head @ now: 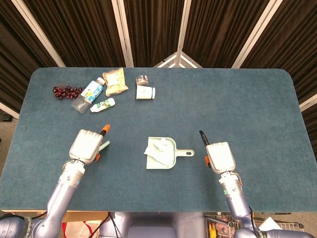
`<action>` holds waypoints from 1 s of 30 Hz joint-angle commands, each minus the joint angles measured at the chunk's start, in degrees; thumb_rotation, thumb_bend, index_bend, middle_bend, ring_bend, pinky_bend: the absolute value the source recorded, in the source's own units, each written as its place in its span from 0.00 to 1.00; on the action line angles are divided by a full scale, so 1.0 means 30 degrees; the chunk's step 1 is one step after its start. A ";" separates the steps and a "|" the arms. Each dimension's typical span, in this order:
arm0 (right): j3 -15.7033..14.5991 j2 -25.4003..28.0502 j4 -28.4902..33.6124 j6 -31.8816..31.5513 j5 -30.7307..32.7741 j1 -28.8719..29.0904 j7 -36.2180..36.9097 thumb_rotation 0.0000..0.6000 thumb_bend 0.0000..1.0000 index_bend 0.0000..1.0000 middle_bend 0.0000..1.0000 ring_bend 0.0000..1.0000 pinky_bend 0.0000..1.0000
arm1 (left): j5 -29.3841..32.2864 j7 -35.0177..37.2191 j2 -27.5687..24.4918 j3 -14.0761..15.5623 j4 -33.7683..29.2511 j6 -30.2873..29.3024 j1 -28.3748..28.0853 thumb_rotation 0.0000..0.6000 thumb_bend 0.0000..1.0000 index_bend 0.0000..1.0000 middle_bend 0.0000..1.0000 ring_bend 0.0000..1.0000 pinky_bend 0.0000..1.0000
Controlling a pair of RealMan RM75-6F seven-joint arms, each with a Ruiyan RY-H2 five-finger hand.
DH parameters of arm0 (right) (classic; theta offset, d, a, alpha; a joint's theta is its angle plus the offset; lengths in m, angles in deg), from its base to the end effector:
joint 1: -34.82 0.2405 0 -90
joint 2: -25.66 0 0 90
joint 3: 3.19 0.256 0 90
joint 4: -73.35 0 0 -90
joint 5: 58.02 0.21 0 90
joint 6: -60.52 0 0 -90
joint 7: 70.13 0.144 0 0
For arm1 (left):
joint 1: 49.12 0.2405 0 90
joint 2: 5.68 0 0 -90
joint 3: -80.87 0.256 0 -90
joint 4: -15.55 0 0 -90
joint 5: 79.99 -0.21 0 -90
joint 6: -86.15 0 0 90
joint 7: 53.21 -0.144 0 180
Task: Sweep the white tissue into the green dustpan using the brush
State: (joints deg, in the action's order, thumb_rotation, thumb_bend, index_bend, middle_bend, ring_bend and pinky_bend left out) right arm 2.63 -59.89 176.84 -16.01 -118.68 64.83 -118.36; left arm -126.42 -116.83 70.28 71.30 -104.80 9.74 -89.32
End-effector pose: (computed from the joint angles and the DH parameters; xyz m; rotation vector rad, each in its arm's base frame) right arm -0.1721 -0.2692 0.0227 1.6825 -0.7609 0.7039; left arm -0.1120 0.2819 0.0613 -1.7980 -0.6536 -0.6047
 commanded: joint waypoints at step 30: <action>-0.0052 0.2172 0.1154 -0.0519 -0.0915 -0.0901 0.1525 1.00 0.36 0.00 0.67 0.61 0.70 | -0.8032 0.9568 -0.3959 0.1589 -0.1656 -0.2458 0.4253 1.00 0.00 0.00 0.25 0.38 0.55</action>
State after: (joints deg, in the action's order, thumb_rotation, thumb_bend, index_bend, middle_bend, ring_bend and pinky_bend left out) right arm 2.84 -53.72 180.11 -17.31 -120.61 62.56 -114.68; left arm -148.43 -89.69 59.19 74.00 -109.38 3.41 -78.65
